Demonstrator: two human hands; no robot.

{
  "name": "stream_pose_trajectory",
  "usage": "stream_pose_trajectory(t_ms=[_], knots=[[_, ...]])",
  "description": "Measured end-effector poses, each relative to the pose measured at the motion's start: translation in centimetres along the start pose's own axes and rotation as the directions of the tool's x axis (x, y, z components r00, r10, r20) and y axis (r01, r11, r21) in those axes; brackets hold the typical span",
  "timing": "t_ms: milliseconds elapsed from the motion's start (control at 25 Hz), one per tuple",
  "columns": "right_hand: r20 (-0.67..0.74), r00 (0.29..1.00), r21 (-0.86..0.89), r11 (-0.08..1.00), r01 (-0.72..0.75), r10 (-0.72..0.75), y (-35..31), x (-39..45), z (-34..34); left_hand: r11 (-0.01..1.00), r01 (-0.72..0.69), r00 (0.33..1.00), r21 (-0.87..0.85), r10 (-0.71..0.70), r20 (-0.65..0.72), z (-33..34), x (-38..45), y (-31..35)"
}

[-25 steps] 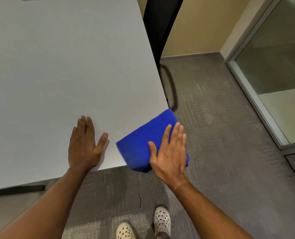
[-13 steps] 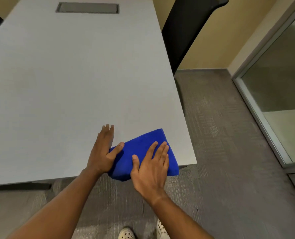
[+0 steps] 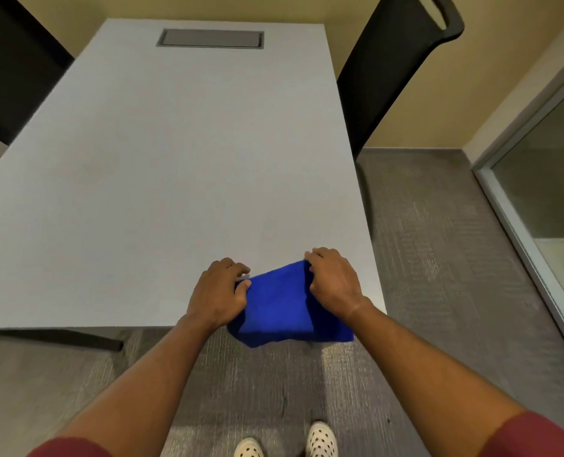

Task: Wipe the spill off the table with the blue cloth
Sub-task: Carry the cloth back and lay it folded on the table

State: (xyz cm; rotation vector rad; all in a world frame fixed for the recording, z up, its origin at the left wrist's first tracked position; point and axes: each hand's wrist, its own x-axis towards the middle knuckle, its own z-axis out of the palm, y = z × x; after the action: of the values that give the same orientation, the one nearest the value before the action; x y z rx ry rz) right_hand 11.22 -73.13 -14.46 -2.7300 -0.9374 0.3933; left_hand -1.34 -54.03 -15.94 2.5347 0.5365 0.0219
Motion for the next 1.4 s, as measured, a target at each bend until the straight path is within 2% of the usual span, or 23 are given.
stream_pose_trajectory(t_ms=[200,480,800,1160,1400], knots=[[0.042,0.998,-0.100,0.994,0.051,-0.047,0.0,1.2,-1.1,1.000,0.001,0.997,0.006,-0.001,0.077,-0.4,-0.2,-0.9],[0.040,0.999,-0.105,0.994,0.036,-0.032,0.0,0.8,-2.6,1.000,0.011,0.999,-0.008,-0.011,0.037,-1.3,-0.7,-0.1],[0.012,1.000,-0.135,0.991,0.027,-0.025,0.1,-1.4,-6.6,1.000,0.007,0.997,0.007,-0.007,0.082,-5.6,-2.0,2.9],[-0.008,0.999,-0.158,0.986,0.045,-0.047,-0.7,-3.7,-13.9,0.998,-0.040,0.998,0.049,0.037,0.053,-11.9,-2.2,8.0],[-0.084,0.992,-0.120,0.989,0.083,-0.094,-2.1,-3.6,-20.6,0.995,-0.060,0.998,0.080,0.060,-0.005,-17.0,-1.9,11.1]])
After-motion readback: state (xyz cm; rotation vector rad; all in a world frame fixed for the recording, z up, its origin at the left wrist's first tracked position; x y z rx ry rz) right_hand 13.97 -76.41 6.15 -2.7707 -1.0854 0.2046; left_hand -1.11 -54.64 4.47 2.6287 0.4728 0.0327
